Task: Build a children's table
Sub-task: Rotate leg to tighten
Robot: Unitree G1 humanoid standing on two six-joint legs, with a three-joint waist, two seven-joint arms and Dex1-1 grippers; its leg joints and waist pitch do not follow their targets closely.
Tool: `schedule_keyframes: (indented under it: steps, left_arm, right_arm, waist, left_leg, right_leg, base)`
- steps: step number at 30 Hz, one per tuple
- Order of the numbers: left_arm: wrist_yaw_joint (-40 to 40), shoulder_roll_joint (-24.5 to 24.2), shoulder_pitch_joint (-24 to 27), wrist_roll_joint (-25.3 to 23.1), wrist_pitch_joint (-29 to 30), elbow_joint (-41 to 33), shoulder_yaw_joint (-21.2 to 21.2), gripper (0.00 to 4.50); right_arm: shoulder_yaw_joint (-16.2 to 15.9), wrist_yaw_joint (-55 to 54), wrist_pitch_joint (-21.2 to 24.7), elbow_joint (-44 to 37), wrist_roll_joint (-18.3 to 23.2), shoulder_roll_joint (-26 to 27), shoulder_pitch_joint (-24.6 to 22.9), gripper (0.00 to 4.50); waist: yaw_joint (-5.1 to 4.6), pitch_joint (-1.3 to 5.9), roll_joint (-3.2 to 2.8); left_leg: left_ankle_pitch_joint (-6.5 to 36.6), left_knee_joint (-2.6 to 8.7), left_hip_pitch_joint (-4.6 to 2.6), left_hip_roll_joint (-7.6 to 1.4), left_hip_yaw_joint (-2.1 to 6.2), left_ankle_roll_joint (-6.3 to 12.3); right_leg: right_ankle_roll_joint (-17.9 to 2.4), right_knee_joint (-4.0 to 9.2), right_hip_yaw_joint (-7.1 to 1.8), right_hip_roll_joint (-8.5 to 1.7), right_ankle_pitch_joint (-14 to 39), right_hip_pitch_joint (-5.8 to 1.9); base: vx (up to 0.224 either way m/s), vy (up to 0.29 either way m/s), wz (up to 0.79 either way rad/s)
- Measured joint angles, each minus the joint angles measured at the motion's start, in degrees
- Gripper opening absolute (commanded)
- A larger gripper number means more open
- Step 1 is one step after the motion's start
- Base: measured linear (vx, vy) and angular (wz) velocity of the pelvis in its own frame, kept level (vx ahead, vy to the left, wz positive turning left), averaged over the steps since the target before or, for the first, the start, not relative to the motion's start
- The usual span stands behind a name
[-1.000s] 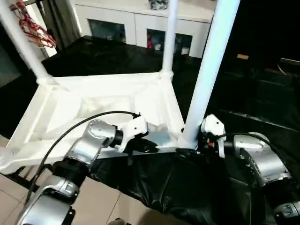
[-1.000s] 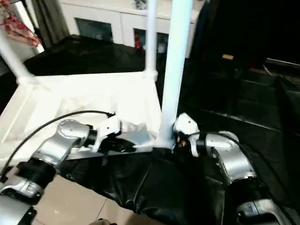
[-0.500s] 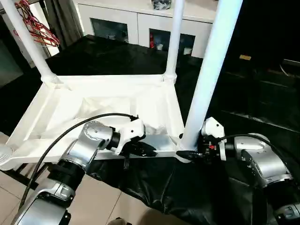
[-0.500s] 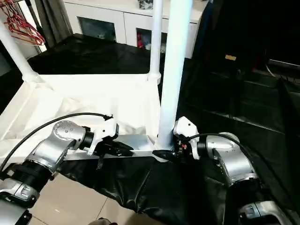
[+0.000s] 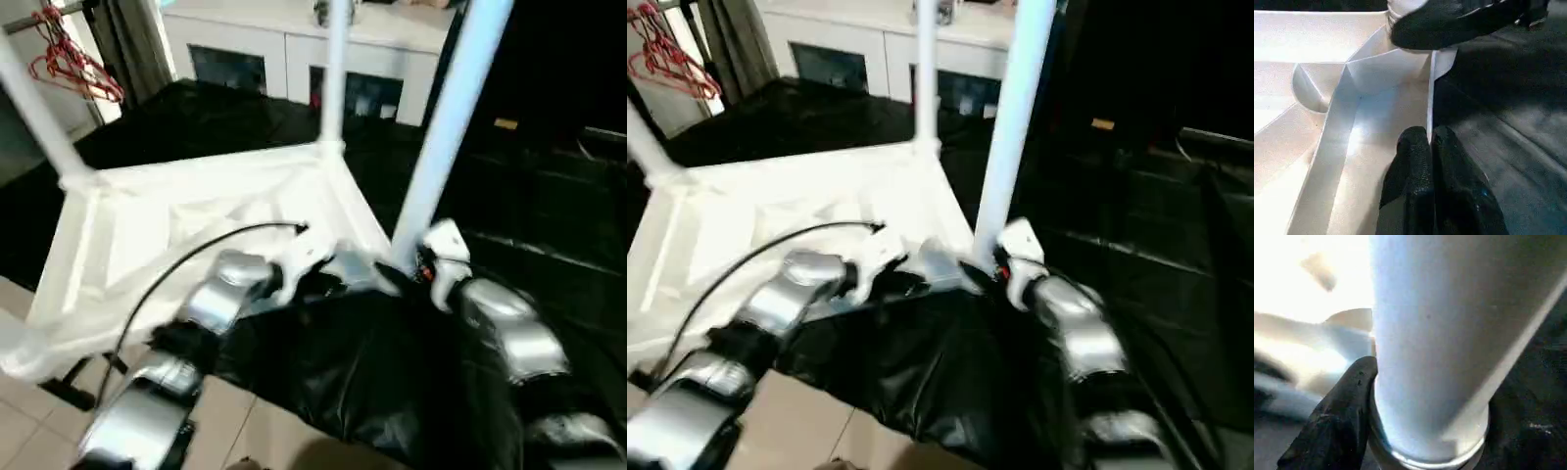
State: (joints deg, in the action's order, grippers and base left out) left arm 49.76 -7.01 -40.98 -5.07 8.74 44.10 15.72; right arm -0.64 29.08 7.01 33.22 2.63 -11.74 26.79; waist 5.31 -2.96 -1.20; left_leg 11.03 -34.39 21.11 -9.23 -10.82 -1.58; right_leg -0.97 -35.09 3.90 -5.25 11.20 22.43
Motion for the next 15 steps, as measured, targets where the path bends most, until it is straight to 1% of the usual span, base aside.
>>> schedule_keyframes:
  steps: [3, 4, 5, 6, 9, 10, 11, 15]
  left_arm:
    - [-1.9, 0.9, -0.3, -0.5, 0.0, 0.5, -0.4, 0.00]
    - [-2.0, 1.0, -0.3, -0.6, 0.0, 0.5, -0.6, 0.00]
    - [-2.1, 1.0, -0.3, -0.7, 0.0, 0.5, -0.6, 0.00]
    - [-2.0, 1.0, -0.3, -0.7, 0.0, 0.4, -0.7, 0.00]
    - [-1.9, 1.0, -0.2, -0.7, 0.0, 0.4, -0.8, 0.00]
    - [-1.7, 0.9, -0.2, -0.7, -0.1, 0.4, -0.8, 0.00]
    - [-1.3, 0.7, -0.1, -0.7, -0.2, 0.3, -0.8, 0.00]
    - [0.8, -0.3, 0.6, -0.7, -0.5, -1.2, -0.9, 0.00]
  right_arm:
    - [1.5, -4.4, -0.2, 1.3, -0.2, 2.5, 1.0, 2.70]
    - [2.0, -5.1, -0.2, 1.4, -0.2, 3.1, 1.0, 3.05]
    - [2.0, -5.2, -0.1, 1.5, -0.1, 3.2, 1.1, 3.26]
    - [2.0, -5.2, -0.1, 1.5, -0.1, 3.2, 1.1, 3.40]
    - [2.0, -5.1, -0.2, 1.5, 0.0, 3.5, 1.1, 3.43]
    - [2.0, -5.0, -0.2, 1.5, 0.0, 3.5, 1.1, 3.73]
    - [2.0, -4.8, -0.3, 1.5, 0.0, 3.5, 1.1, 3.82]
    - [1.9, -0.7, -1.0, 1.5, 0.1, 2.6, 1.1, 3.82]
  waist:
    - [-0.14, 0.06, -0.09]
    - [-0.12, 0.06, -0.09]
    - [-0.13, 0.06, -0.09]
    - [-0.13, 0.06, -0.09]
    - [-0.20, 0.06, -0.09]
    - [-0.20, 0.06, -0.09]
    - [-0.20, 0.06, -0.09]
    - [-0.29, 0.06, -0.09]
  left_leg:
    - [0.0, 0.13, -0.04, 0.01, -0.05, 0.00]
    - [0.0, 0.17, -0.03, 0.00, -0.05, 0.00]
    - [0.0, 0.19, -0.04, 0.00, -0.06, 0.00]
    - [0.0, 0.20, -0.04, 0.00, -0.06, 0.00]
    - [0.0, 0.20, -0.05, -0.01, -0.06, 0.00]
    - [0.0, 0.20, -0.04, -0.01, -0.06, 0.00]
    - [0.0, 0.20, -0.04, -0.01, -0.08, 0.00]
    - [0.0, 0.26, 0.08, -0.01, -0.11, 0.01]
  right_leg:
    - [0.0, 0.10, 0.00, -0.01, 0.0, -0.07]
    - [0.0, 0.10, 0.01, -0.01, 0.0, -0.07]
    - [0.0, 0.10, 0.02, -0.01, 0.0, -0.07]
    - [0.0, 0.10, 0.03, -0.01, 0.0, -0.06]
    - [0.0, 0.09, 0.03, -0.01, 0.0, -0.06]
    - [0.0, 0.10, 0.02, -0.01, 0.0, -0.05]
    - [0.0, 0.11, 0.01, -0.01, 0.0, -0.05]
    - [0.0, 0.12, 0.01, -0.01, 0.0, 0.10]
  base:
    - [0.000, 0.000, 0.00]
    - [0.000, 0.000, 0.00]
    - [0.000, 0.000, 0.00]
    - [0.000, 0.000, 0.00]
    - [0.000, 0.000, 0.00]
    - [0.000, 0.000, 0.00]
    - [0.000, 0.000, 0.00]
    - [0.000, 0.000, 0.00]
